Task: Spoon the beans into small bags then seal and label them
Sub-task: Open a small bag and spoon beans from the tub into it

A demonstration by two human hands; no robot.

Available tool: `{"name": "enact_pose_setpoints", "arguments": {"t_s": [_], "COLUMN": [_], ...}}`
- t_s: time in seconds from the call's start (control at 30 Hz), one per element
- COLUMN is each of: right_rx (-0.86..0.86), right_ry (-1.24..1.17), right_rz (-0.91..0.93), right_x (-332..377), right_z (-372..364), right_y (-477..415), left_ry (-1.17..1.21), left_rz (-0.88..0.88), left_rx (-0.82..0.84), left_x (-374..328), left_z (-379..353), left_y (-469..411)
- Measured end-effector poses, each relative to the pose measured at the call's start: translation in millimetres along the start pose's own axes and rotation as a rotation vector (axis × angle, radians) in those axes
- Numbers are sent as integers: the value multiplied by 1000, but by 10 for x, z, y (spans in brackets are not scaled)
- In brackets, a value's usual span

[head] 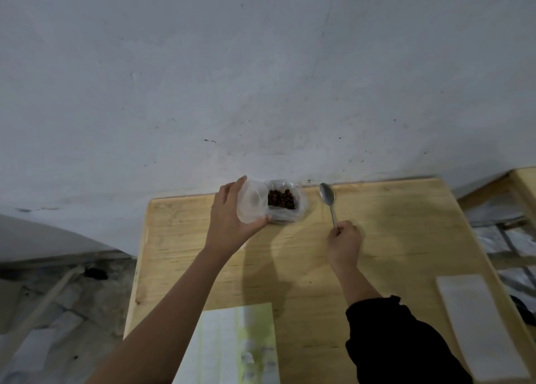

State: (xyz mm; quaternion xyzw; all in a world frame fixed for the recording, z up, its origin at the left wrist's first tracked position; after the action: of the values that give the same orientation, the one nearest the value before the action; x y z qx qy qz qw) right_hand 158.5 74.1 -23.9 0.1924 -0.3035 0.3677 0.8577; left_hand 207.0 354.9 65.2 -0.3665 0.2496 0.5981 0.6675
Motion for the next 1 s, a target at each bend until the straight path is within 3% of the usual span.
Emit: {"name": "enact_pose_setpoints", "arguments": {"t_s": [0.17, 0.3, 0.47, 0.67, 0.83, 1.0], "right_rx": [-142, -218, -199, -51, 33, 98], "right_ry": [-168, -449, -717, -817, -631, -550], "right_rz": [-11, -16, -12, 58, 160, 101], "right_x": [45, 181, 390, 724, 925, 914], "right_z": [432, 771, 955, 792, 491, 155], "right_y": [-73, -102, -151, -12, 138, 228], "left_ry": [25, 34, 35, -11, -114, -155], "left_rz": [3, 3, 11, 23, 17, 31], "left_rx": [-18, -33, -31, -39, 34, 57], "left_x": [-60, -121, -153, -100, 7, 144], "left_z": [50, 82, 119, 237, 257, 303], "left_y": [17, 60, 98, 164, 271, 357]}}
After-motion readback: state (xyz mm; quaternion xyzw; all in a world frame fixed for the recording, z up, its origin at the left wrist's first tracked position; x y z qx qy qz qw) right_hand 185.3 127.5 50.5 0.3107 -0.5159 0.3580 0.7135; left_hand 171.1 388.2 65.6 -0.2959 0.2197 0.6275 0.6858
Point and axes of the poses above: each hand's wrist, its own y-axis away from the middle knuckle, its own z-axis out of the back of the hand, x = y × z, the point moved 9 cm from there along -y, towards the middle knuckle, and after that the axes turned 3 degrees about -x, right-handed, at the moved point
